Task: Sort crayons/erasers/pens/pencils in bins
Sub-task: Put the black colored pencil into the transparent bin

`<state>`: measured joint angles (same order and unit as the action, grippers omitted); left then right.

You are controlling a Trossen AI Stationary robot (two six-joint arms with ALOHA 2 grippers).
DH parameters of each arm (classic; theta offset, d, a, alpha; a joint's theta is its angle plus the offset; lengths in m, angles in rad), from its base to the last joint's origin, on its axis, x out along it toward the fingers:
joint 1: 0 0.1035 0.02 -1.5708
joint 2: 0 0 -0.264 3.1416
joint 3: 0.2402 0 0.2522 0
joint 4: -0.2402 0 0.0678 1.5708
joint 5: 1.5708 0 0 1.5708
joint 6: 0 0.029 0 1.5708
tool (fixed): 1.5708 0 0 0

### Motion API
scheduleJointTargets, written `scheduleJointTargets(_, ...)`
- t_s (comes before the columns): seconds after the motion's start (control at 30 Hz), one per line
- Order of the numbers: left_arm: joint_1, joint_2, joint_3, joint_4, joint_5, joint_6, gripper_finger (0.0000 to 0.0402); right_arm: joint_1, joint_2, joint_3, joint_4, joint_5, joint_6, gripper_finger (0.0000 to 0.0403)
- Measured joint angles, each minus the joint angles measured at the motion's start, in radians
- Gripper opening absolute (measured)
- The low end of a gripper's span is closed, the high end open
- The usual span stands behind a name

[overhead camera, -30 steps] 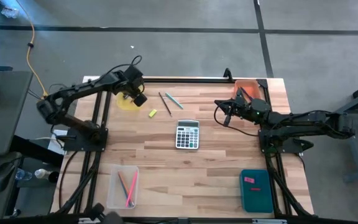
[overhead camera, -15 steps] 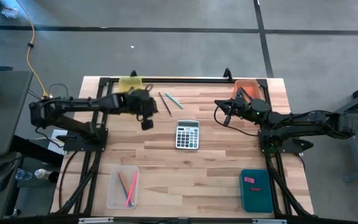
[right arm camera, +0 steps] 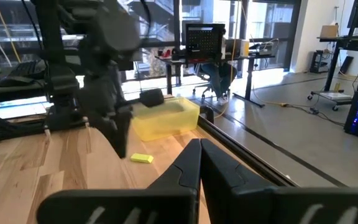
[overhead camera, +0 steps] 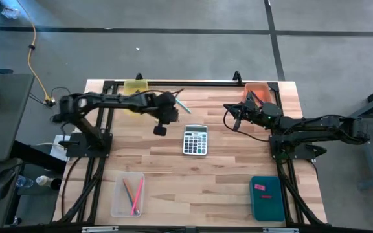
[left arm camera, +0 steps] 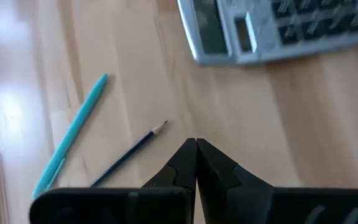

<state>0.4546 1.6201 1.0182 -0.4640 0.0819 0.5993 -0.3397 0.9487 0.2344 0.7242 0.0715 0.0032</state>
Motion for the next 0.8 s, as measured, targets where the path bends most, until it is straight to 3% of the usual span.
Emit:
scheduleJointTargets(0.2,0.013,0.182,0.176,-0.153,-0.030,0.138,0.0012,0.000,0.000,0.000,0.000,0.000,-0.001,0.0000)
scheduleJointTargets(0.4,-0.004,0.310,0.294,-0.203,-0.151,0.175,0.0064,0.000,0.000,0.000,-0.001,0.000,-0.001,0.0000)
scheduleJointTargets(0.6,-0.004,0.369,0.356,-0.233,-0.170,0.225,0.0121,0.000,0.000,0.000,-0.005,0.000,-0.002,0.0000)
scheduleJointTargets(0.8,0.018,0.412,0.370,-0.251,-0.203,0.267,0.0133,0.000,0.000,0.000,-0.009,0.000,-0.003,0.0000)
